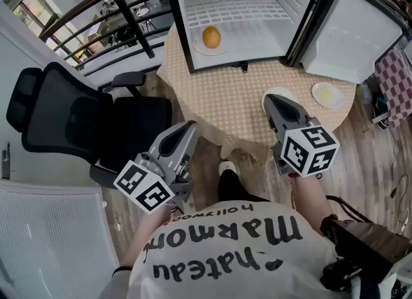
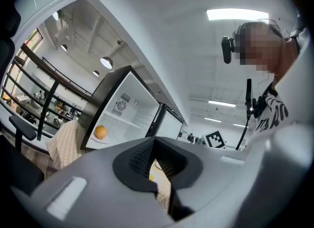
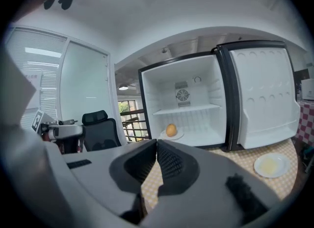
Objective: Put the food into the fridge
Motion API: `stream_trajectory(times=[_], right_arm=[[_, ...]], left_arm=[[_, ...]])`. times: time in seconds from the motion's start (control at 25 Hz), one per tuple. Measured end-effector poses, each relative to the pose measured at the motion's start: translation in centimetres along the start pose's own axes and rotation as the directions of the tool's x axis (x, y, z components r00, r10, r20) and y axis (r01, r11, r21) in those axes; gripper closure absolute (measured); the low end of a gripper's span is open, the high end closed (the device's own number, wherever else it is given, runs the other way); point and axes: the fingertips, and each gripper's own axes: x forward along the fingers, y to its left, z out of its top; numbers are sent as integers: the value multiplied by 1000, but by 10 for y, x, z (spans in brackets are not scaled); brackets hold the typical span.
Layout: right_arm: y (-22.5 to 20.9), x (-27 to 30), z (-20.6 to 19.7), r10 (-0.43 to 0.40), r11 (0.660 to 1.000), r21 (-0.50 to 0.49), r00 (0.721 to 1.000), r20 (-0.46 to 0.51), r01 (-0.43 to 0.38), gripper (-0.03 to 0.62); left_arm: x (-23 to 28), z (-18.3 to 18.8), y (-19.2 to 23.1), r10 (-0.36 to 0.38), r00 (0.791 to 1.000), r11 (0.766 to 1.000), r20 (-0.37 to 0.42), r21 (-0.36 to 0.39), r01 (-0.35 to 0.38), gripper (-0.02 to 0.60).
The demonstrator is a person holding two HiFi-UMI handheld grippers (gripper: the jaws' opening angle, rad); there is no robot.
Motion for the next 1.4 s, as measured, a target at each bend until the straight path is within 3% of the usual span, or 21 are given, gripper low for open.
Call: stream_trajectory(times=[0.24, 0.52, 0.72, 1.0, 1.4], right_arm=[[27, -42, -16, -19, 999, 27, 1000, 2, 19, 576], [51, -64, -6, -19, 1000, 8, 999, 41, 19, 577], [35, -76, -2, -3, 1000, 3, 999, 53, 3, 577], [9, -73, 30, 2, 999, -35, 999, 32, -1, 577], [8, -94, 7, 2, 999, -49, 999, 40, 0, 577]], left_arm=[[-41, -11, -25, 29, 1000, 1000, 4, -5, -29, 577], [-58, -6, -39, -2, 1000, 1000, 22, -7, 2, 577], [-45, -4, -54, 9, 999, 1000, 44, 19, -10, 577], [-21, 15, -48, 80, 994, 996, 74, -32, -78, 577], [-20, -7, -66, 62, 995, 998, 84, -12, -62, 577]])
